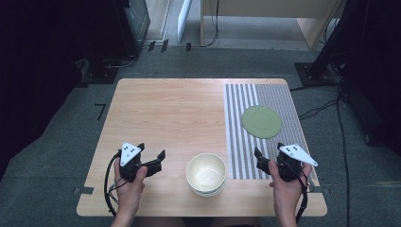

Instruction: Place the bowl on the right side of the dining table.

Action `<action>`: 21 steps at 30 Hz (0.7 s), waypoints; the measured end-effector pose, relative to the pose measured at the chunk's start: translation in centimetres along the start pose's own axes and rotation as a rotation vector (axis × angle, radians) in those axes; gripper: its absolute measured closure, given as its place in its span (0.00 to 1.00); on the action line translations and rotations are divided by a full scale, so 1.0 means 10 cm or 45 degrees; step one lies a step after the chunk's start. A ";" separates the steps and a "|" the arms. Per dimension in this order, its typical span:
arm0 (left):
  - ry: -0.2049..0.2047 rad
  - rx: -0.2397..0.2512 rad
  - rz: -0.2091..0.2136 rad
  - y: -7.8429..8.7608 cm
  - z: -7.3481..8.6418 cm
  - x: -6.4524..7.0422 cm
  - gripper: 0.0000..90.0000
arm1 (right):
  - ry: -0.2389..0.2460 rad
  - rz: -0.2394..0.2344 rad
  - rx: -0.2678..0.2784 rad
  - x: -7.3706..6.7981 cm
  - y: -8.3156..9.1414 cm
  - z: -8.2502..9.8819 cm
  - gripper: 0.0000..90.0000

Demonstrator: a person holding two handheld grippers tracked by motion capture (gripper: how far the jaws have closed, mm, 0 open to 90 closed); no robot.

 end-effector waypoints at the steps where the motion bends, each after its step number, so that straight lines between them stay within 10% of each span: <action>1: 0.000 0.004 0.004 0.00 0.00 0.01 0.18 | -0.013 -0.010 0.006 -0.02 0.01 -0.01 0.15; 21: -0.006 -0.028 0.243 -0.11 -0.01 0.43 0.19 | 0.036 -0.218 0.024 -0.60 0.06 -0.04 0.29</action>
Point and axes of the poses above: each handheld gripper's, and its own axes: y roughly backward along the jaws, z roughly out of its underside, x roughly to its right, the point moved 2 cm from there along -y, roughly forward along the jaws, and after that the axes turned 9 degrees about z, right-handed, at the moved point
